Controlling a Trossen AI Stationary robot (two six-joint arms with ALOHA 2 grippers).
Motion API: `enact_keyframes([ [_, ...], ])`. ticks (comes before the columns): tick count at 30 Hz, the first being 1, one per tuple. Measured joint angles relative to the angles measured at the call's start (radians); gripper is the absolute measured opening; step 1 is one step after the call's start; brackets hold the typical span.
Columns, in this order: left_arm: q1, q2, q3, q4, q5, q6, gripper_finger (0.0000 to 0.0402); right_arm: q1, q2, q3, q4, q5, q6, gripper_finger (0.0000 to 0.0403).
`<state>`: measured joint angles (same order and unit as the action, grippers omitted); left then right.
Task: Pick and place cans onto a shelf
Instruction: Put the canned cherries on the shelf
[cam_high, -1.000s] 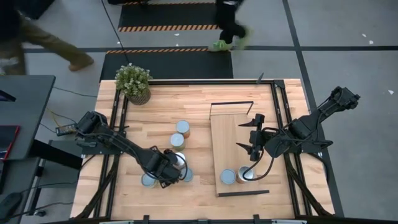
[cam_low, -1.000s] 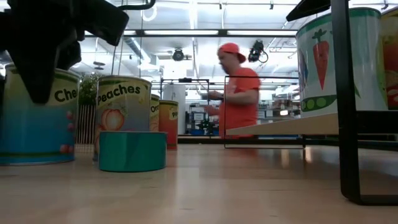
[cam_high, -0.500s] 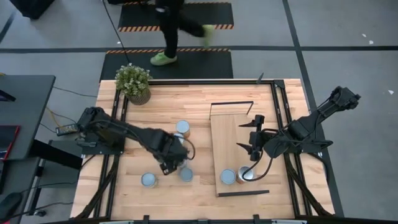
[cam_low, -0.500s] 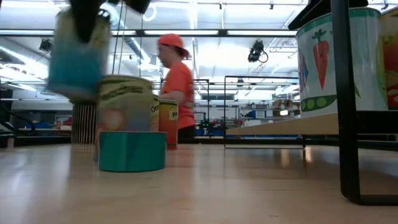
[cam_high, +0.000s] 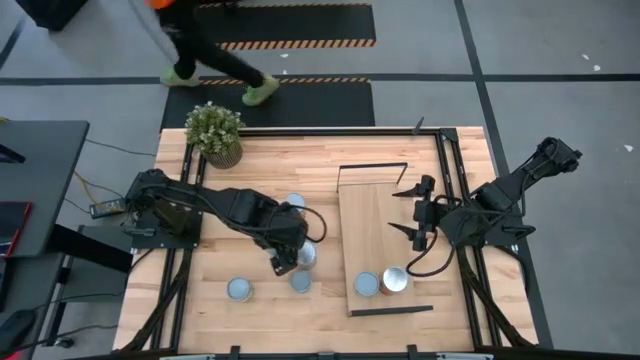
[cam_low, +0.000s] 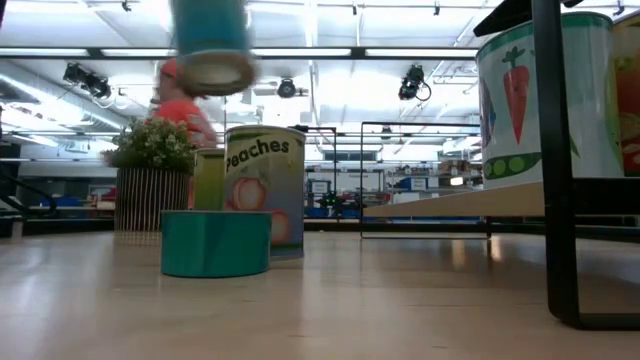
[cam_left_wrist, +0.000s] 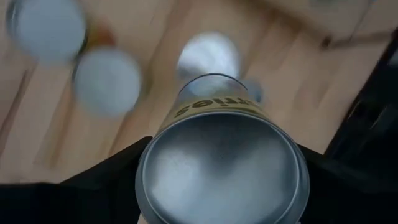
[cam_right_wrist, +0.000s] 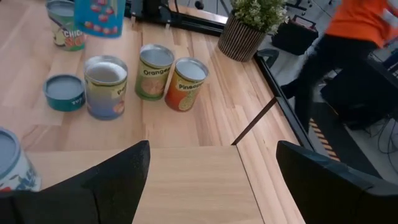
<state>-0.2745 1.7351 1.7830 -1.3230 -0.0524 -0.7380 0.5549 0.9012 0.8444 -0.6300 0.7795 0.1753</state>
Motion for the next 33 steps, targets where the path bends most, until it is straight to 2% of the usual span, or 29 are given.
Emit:
enact_keyframes([
  [6, 0.035, 0.085, 0.000, 0.247, -0.024, 0.104, 0.0316, 0.000, 0.002, 0.000, 0.000, -0.019, 0.018, 0.0357],
  [11, 0.082, 0.193, 0.008, 0.414, 0.049, 0.211, 0.0316, 0.003, -0.010, 0.000, -0.020, -0.023, 0.046, 0.0357],
  [15, 0.119, 0.287, 0.099, 0.398, 0.074, 0.300, 0.0316, 0.007, -0.041, 0.000, -0.041, -0.025, 0.068, 0.0357],
  [24, 0.180, 0.490, 0.388, 0.280, 0.080, 0.539, 0.0316, 0.006, -0.081, 0.000, -0.053, -0.023, 0.052, 0.0357],
  [33, 0.241, 0.559, 0.443, 0.269, 0.128, 0.695, 0.0318, 0.006, -0.084, 0.000, -0.058, -0.040, 0.064, 0.0357],
])
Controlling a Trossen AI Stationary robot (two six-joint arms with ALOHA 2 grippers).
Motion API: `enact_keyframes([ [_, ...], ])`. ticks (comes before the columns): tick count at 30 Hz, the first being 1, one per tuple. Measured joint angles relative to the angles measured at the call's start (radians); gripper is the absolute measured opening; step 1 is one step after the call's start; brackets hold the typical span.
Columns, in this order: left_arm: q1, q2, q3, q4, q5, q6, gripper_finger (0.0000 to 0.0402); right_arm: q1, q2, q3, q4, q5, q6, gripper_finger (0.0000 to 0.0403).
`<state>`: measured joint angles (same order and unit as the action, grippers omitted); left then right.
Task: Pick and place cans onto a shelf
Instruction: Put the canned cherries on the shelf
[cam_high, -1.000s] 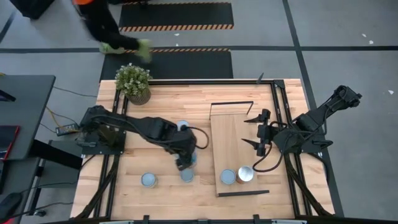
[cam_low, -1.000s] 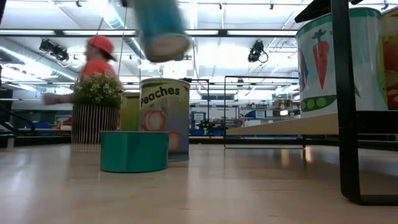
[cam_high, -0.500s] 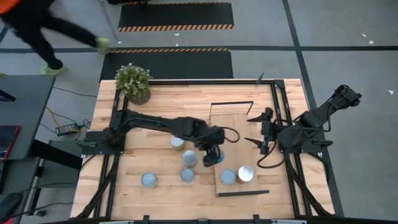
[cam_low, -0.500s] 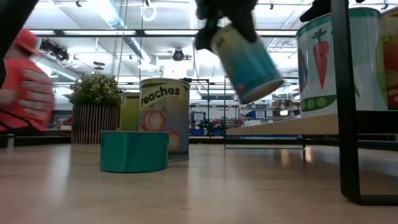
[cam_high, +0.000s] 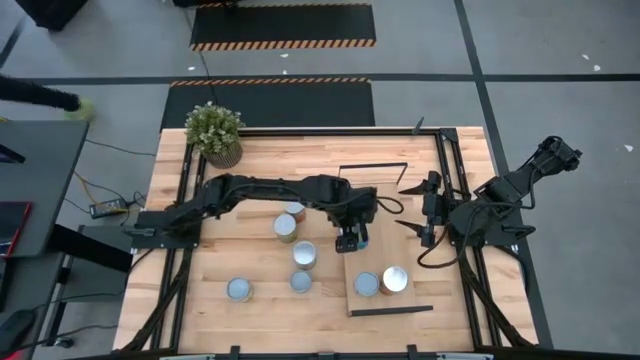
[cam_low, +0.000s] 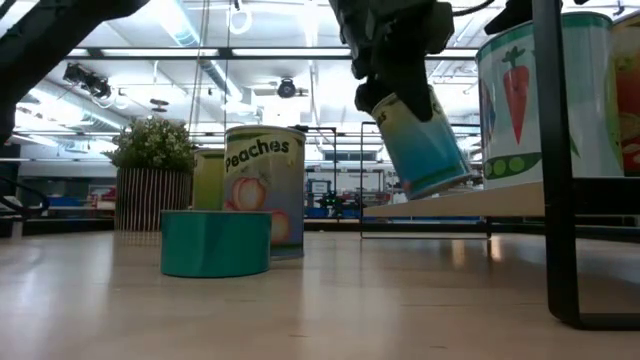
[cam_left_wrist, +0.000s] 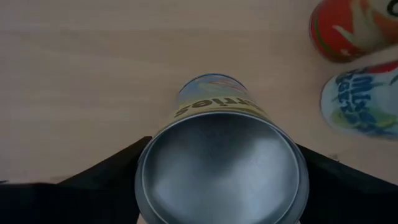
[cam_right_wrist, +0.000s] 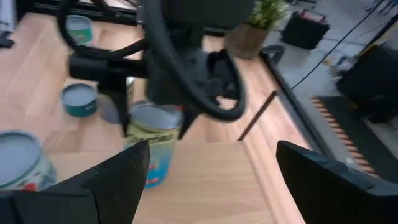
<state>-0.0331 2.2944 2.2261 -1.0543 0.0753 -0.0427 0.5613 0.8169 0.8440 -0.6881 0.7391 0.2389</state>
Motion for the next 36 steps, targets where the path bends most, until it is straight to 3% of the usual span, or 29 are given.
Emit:
enact_keyframes([
  [4, 0.000, -0.002, 0.001, 0.013, -0.006, 0.078, 0.0324, -0.007, 0.013, -0.006, 0.011, -0.071, 0.030, 0.0357],
  [11, -0.029, 0.012, 0.001, 0.038, -0.062, 0.161, 0.0332, -0.036, 0.056, -0.075, 0.004, -0.082, 0.038, 0.0357],
  [20, -0.049, 0.026, -0.001, 0.070, -0.126, 0.206, 0.0395, -0.040, 0.051, -0.083, 0.015, -0.082, 0.041, 0.0357],
  [36, -0.075, -0.043, -0.001, 0.012, -0.237, 0.248, 0.0392, -0.040, 0.045, -0.083, 0.017, -0.080, 0.028, 0.0357],
])
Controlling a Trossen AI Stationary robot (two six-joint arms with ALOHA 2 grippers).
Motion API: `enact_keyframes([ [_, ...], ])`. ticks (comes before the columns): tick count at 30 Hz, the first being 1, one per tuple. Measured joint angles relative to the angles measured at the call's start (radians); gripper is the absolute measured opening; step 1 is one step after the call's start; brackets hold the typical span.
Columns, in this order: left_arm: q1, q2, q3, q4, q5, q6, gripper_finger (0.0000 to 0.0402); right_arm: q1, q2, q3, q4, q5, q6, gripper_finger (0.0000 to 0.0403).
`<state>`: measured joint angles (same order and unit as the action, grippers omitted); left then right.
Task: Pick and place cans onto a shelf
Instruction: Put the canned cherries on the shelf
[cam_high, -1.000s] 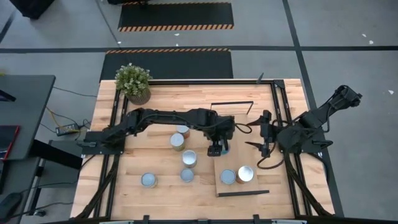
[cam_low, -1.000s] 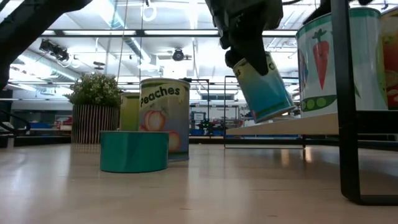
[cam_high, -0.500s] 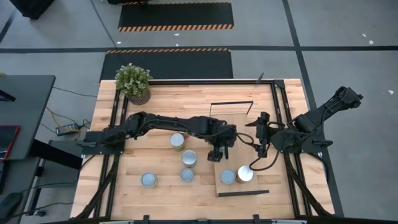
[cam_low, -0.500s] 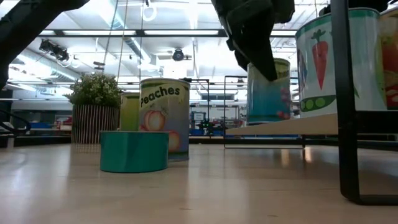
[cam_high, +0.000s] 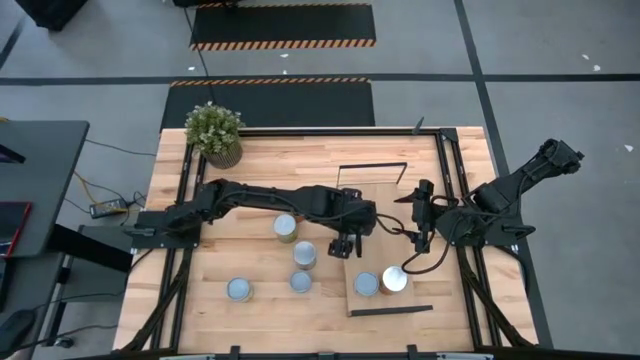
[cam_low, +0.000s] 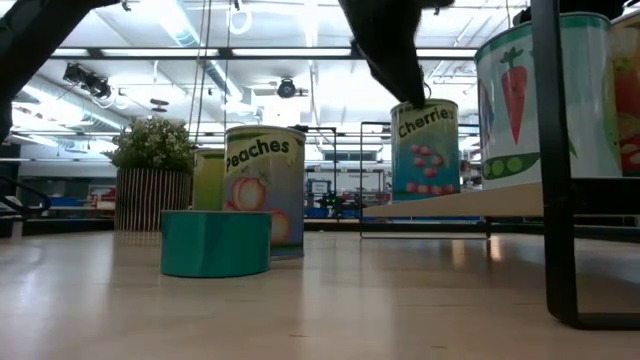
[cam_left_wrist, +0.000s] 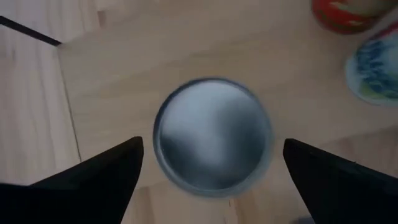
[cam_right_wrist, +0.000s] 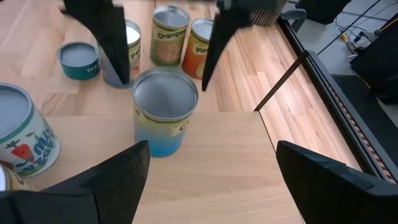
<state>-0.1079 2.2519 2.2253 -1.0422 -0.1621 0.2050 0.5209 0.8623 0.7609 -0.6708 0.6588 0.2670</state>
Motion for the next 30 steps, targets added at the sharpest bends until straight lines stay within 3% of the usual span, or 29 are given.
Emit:
enact_keyframes([
  [6, -0.008, -0.035, 0.001, 0.036, -0.017, 0.001, 0.0391, 0.000, 0.000, 0.000, 0.006, 0.002, -0.007, 0.0357],
  [16, 0.052, -0.080, -0.001, -0.147, -0.127, -0.034, 0.0391, 0.000, -0.002, 0.000, 0.006, 0.007, -0.026, 0.0357],
  [19, 0.094, -0.079, -0.038, -0.109, -0.109, -0.041, 0.0391, 0.000, -0.002, 0.000, 0.006, 0.019, -0.032, 0.0357],
  [23, 0.131, -0.072, -0.131, 0.010, 0.002, -0.072, 0.0391, 0.000, -0.002, 0.000, 0.003, 0.020, -0.033, 0.0357],
  [30, 0.088, -0.072, -0.258, 0.275, 0.067, -0.096, 0.0391, 0.000, -0.006, 0.000, -0.005, 0.021, -0.034, 0.0357],
])
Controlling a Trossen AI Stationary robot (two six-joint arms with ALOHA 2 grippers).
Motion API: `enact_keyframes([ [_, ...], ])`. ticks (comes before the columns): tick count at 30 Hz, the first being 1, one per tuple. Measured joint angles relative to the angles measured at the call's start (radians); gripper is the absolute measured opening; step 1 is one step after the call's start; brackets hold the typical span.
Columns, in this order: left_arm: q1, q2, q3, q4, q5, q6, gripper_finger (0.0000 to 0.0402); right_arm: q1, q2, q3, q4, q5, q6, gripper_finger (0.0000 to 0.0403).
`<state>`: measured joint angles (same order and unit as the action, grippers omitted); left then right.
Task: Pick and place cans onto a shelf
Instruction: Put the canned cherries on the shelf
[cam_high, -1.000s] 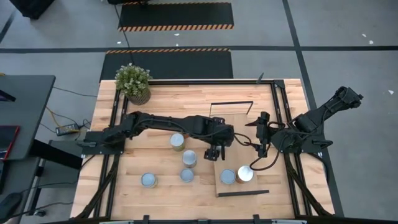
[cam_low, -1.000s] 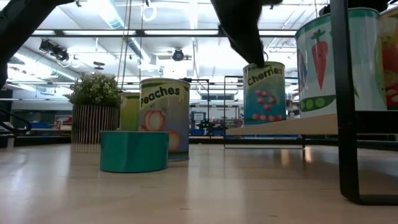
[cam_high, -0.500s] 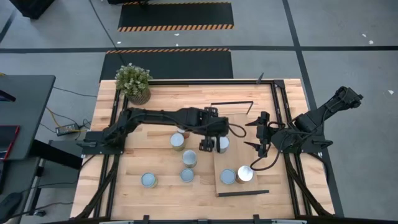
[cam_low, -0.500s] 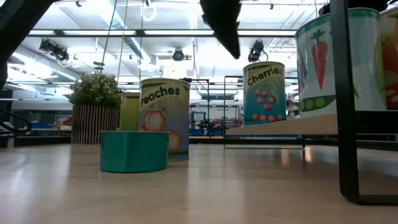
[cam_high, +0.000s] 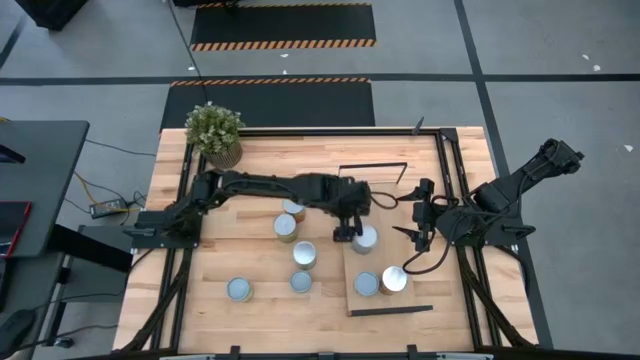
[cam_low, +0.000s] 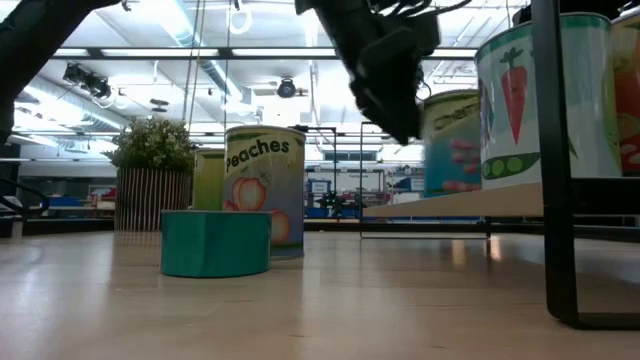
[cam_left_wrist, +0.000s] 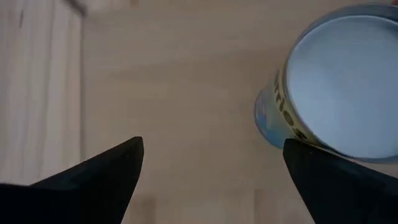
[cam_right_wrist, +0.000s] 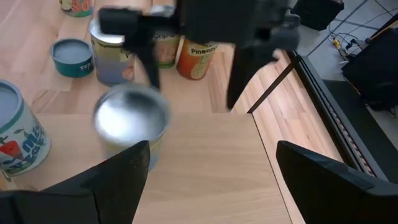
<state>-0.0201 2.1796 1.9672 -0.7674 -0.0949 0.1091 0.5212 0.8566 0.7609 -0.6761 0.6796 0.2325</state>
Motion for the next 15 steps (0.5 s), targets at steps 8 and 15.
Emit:
enact_keyframes([
  [8, -0.062, 0.000, -0.059, 0.231, 0.020, 0.014, 0.0391, 0.000, -0.032, 0.000, -0.001, 0.000, 0.003, 0.0357],
  [15, -0.054, 0.000, -0.050, 0.205, 0.046, 0.012, 0.0391, 0.000, -0.059, 0.000, 0.000, 0.000, 0.004, 0.0357],
])
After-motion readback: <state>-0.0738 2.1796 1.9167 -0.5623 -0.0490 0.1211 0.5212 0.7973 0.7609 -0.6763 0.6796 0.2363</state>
